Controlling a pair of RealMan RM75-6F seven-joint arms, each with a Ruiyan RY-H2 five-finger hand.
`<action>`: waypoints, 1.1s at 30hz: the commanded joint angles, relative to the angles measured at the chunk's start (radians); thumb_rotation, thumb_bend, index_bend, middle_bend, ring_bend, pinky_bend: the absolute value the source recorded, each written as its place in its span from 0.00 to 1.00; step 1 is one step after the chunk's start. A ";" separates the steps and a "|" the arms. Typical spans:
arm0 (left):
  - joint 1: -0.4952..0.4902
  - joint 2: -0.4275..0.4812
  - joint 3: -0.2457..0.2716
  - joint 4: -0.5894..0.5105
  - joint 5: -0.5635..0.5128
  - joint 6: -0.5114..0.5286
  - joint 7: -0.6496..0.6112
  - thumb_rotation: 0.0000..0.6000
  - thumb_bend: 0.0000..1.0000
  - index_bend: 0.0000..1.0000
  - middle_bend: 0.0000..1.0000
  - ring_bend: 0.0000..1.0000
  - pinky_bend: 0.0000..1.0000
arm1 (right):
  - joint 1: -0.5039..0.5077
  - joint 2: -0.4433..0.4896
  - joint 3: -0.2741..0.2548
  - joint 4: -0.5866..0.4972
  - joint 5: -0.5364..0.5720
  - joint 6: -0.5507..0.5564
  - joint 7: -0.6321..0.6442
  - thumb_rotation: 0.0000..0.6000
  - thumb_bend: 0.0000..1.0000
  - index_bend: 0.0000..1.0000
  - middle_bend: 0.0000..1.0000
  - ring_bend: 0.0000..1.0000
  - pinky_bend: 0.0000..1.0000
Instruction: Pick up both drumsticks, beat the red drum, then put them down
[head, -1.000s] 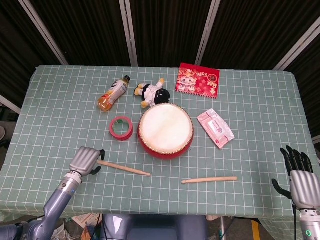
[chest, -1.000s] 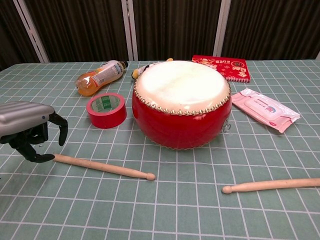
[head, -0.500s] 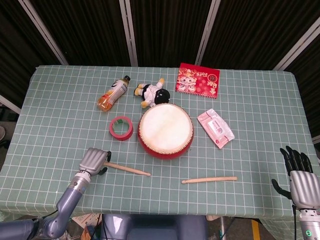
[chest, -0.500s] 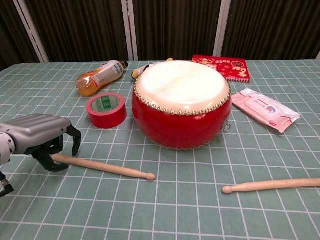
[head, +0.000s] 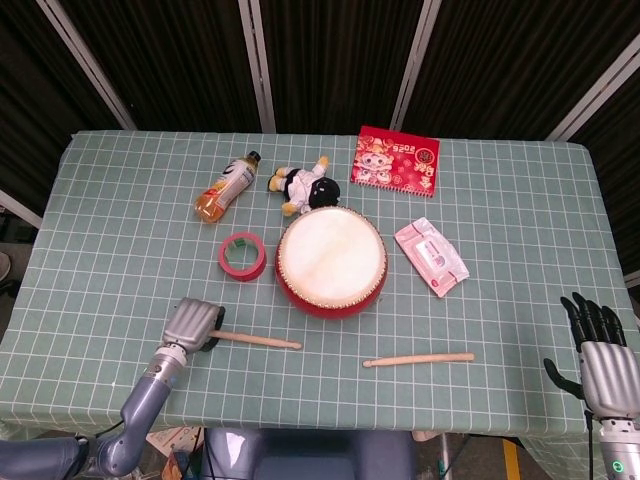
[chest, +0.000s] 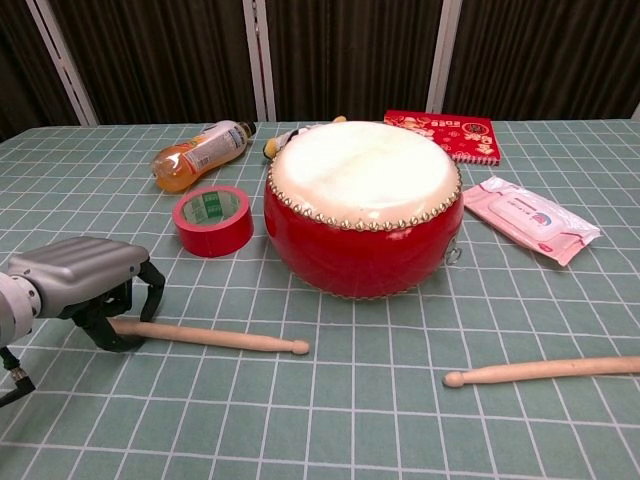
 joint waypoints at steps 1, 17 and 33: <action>0.009 0.019 0.000 -0.018 0.010 0.013 -0.027 1.00 0.59 0.75 1.00 1.00 1.00 | 0.000 0.000 0.000 0.000 0.000 0.000 -0.001 1.00 0.32 0.00 0.00 0.00 0.00; 0.134 0.350 -0.027 -0.305 0.197 0.149 -0.347 1.00 0.60 0.76 1.00 1.00 1.00 | 0.003 -0.020 -0.002 0.024 -0.079 0.050 0.035 1.00 0.32 0.12 0.58 0.61 0.56; 0.252 0.585 -0.003 -0.370 0.346 0.235 -0.593 1.00 0.60 0.76 1.00 1.00 1.00 | 0.074 -0.116 -0.065 -0.135 -0.038 -0.165 -0.348 1.00 0.32 0.41 1.00 1.00 1.00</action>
